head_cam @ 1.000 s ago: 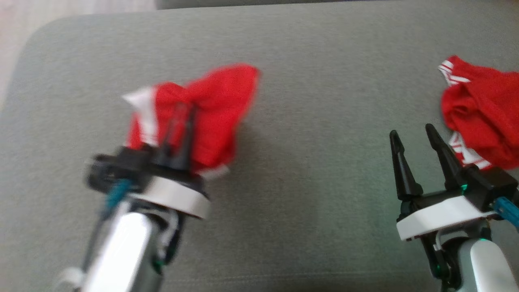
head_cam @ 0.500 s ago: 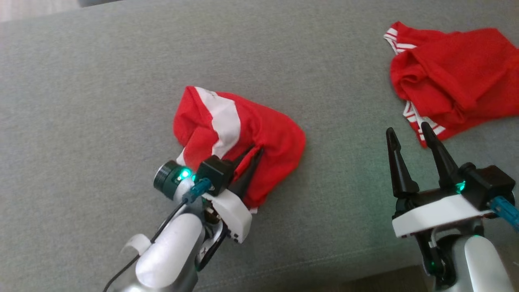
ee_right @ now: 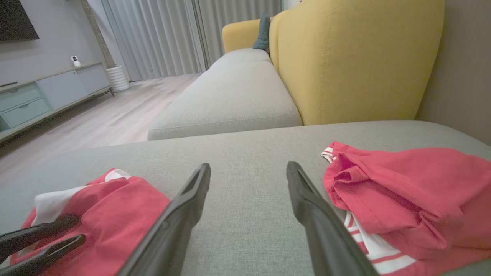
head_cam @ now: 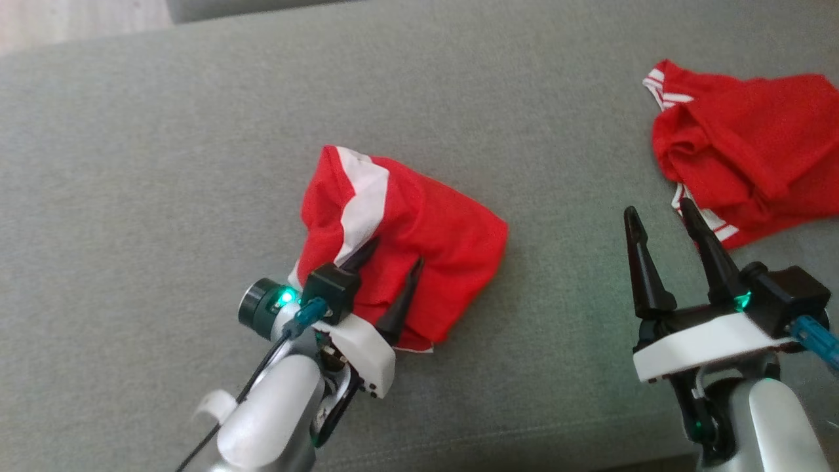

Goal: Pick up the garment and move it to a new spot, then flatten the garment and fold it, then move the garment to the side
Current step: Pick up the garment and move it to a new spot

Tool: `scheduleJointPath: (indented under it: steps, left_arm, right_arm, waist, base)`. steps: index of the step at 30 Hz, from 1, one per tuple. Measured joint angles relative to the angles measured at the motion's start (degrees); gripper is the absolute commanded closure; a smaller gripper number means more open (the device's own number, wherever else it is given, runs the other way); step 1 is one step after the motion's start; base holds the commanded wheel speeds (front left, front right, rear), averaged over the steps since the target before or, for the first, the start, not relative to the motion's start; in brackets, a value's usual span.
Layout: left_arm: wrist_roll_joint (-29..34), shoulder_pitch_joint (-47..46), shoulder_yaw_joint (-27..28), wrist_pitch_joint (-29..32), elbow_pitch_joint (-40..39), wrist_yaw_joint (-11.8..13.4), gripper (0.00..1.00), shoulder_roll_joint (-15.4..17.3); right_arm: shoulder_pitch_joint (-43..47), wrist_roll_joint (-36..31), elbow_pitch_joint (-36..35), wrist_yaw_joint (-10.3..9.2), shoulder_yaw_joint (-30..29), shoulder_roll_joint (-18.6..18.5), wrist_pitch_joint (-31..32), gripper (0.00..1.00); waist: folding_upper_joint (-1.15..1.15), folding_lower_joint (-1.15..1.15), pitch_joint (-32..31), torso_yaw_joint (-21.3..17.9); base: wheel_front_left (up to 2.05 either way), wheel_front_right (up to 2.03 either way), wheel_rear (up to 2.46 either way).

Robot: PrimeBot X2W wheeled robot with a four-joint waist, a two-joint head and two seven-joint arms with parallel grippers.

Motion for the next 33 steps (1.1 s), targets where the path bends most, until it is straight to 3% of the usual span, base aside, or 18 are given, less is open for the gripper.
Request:
scheduleJointPath:
  steps: [7,16,23,33]
  left_arm:
    - [-2.1,5.58,4.38,-2.04,-8.93,3.61,0.0,0.34]
    - [-3.54,10.9,13.15,-2.11,-16.74,9.03,0.0,4.47]
    - [-4.16,15.25,19.01,-2.11,-19.86,9.91,0.0,8.5]
    - [-4.14,17.66,18.97,-2.12,-21.17,9.64,0.0,8.83]
  right_arm:
    - [0.29,-0.75,-0.56,0.0,-0.09,0.01,1.33,0.0]
    - [2.32,-1.49,-1.1,0.0,-0.07,0.01,2.45,0.0]
    - [2.42,-1.56,-1.29,0.0,-0.07,-0.02,2.94,0.0]
    - [5.05,-2.49,-1.08,0.0,-0.4,-0.15,3.03,0.0]
  waist:
    - [0.0,0.0,-2.99,2.57]
    - [0.0,0.0,-5.07,5.73]
    - [0.0,0.0,-5.93,7.22]
    - [0.0,0.0,-7.37,7.14]
  base:
    - [0.0,0.0,0.0]
    - [0.0,0.0,0.0]
    - [0.0,0.0,0.0]
    - [0.0,0.0,0.0]
